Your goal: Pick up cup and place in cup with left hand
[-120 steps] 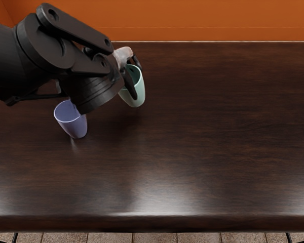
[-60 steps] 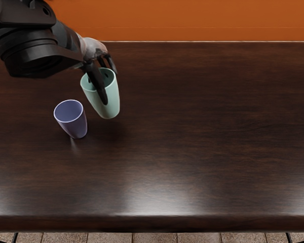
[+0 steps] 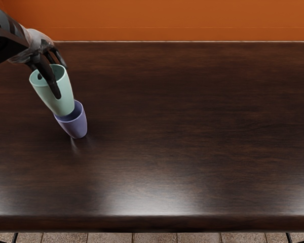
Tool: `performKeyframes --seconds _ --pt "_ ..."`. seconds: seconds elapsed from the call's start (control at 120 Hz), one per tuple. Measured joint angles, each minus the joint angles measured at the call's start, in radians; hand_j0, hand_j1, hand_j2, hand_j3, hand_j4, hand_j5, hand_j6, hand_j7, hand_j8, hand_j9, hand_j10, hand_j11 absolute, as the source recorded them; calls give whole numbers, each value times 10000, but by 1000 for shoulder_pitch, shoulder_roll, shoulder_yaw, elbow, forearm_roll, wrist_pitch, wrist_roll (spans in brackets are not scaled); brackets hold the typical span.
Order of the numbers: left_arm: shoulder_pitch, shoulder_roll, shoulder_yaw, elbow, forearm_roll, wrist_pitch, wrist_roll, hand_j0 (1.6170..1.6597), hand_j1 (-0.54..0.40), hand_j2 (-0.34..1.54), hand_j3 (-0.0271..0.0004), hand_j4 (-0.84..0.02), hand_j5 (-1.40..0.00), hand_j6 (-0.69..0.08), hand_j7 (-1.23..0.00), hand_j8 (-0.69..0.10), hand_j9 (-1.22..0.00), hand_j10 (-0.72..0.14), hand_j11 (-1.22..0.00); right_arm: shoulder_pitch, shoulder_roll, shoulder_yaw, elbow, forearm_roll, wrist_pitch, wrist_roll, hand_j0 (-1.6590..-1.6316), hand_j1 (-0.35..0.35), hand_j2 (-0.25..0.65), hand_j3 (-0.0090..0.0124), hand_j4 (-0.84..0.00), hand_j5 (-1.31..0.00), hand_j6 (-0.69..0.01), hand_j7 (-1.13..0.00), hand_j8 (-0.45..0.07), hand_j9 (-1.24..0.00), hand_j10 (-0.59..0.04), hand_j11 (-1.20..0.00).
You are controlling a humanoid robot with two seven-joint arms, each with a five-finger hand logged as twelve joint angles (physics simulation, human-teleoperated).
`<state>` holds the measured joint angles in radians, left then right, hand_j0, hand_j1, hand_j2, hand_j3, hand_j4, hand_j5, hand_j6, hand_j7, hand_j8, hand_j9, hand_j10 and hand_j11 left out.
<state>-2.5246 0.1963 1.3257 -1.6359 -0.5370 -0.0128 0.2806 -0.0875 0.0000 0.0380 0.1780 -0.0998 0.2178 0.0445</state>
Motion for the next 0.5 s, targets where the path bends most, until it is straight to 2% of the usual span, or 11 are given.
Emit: performKeyframes --seconds 0.075,0.133,0.183,0.233,0.317,0.333,0.375,0.392,0.425,0.45,0.5 --pt "1 -2 9 4 3 4 -4 16527 -3294 6267 -1 -2275 -13464 -489 -11857 -1 -11912 -2075 -11654 0 0 0 0 0 0 0 -16581 -3330 -33 0 -134 -172 -135 -172 -136 -173 -138 -172" --pt "51 -10 6 16 4 6 -8 16527 -3096 6187 -1 -2558 -13415 -630 -11805 -22 -11948 -2299 -11661 0 0 0 0 0 0 0 -16581 -3330 -33 0 -134 -173 -135 -172 -136 -173 -138 -172" --pt "62 -11 -2 26 5 7 -15 16537 -3174 6666 -1 -2732 -13384 -750 -11657 -242 -11822 -2370 -11617 0 0 0 0 0 0 0 -16581 -3330 -33 0 -134 -173 -135 -172 -137 -173 -138 -172" --pt "64 -11 -9 34 4 8 -22 16513 -2801 6449 -1 -3079 -13456 -986 -11875 -212 -12054 -2655 -11721 0 0 0 0 0 0 0 -16581 -3329 -34 0 -135 -174 -136 -173 -138 -174 -140 -173" --pt "64 -11 -14 41 9 13 -28 16527 -1773 6362 -1 -4525 -12883 -2372 -11748 -1421 -11873 -3648 -11651 0 0 0 0 0 0 0 -16581 -3329 -33 0 -134 -173 -136 -173 -138 -173 -139 -173" --pt "64 -11 -15 42 9 12 -29 16525 -1674 6136 -1 -4528 -12856 -2306 -11777 -1493 -11892 -3922 -11672 0 0 0 0 0 0 0 -16581 -3329 -33 0 -134 -173 -136 -173 -137 -173 -139 -173" --pt "64 -11 -17 43 9 12 -31 16528 -1462 6080 -1 -4799 -12846 -2531 -11777 -1524 -11827 -3925 -11659 0 0 0 0 0 0 0 -16581 -3330 -33 0 -134 -173 -136 -173 -137 -173 -139 -173" --pt "66 -11 -17 44 9 13 -31 16529 -1408 6051 -1 -4849 -12875 -2521 -11815 -1565 -11836 -4282 -11658 0 0 0 0 0 0 0 -16581 -3330 -33 0 -134 -173 -136 -173 -137 -173 -139 -173" --pt "79 -12 -18 49 10 13 -33 16527 -1229 6038 -1 -4990 -12865 -2785 -11791 -1773 -11781 -4253 -11687 0 0 0 0 0 0 0 -16581 -3330 -33 0 -134 -173 -136 -172 -137 -173 -139 -173" --pt "84 -12 -18 52 10 13 -33 16534 -1222 6304 -1 -5278 -12844 -2898 -11742 -2179 -11717 -4713 -11638 0 0 0 0 0 0 0 -16581 -3330 -32 0 -134 -173 -136 -172 -137 -173 -139 -173" --pt "86 -12 -18 58 10 14 -34 16536 -1284 6368 -1 -5367 -12921 -2985 -11612 -2202 -11569 -4283 -11634 0 0 0 0 0 0 0 -16581 -3330 -32 0 -134 -173 -135 -172 -137 -173 -139 -173"
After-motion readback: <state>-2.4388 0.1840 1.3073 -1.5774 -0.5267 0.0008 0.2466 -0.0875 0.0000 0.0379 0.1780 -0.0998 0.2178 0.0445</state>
